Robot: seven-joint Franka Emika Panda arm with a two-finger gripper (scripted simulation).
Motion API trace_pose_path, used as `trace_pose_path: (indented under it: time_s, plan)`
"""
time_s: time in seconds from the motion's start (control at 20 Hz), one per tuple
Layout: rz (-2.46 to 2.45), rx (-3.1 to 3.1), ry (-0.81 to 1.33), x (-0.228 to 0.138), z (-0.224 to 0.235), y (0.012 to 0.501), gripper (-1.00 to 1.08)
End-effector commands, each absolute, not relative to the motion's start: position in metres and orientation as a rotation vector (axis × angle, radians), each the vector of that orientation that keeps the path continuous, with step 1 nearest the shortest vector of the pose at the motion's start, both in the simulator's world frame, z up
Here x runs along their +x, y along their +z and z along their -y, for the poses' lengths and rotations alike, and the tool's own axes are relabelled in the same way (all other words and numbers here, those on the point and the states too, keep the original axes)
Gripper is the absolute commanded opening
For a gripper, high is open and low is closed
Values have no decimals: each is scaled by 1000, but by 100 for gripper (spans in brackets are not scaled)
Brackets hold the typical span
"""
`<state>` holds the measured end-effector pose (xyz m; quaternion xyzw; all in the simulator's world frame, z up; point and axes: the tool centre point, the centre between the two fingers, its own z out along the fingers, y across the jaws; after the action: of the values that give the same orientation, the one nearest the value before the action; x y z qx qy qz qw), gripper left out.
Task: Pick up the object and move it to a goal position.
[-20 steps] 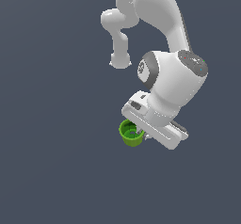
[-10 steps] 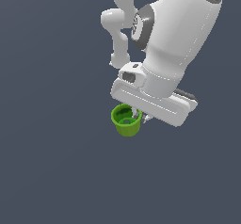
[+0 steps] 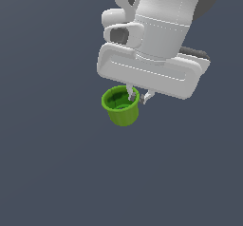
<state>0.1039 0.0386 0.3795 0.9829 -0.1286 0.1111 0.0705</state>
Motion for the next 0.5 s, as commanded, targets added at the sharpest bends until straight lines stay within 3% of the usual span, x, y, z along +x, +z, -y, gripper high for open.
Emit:
trace_pose_path:
  time_s: [0.0, 0.45]
  plan:
    - [333, 2968, 343, 104, -35, 398, -100]
    - [226, 2988, 354, 106, -28, 433, -100]
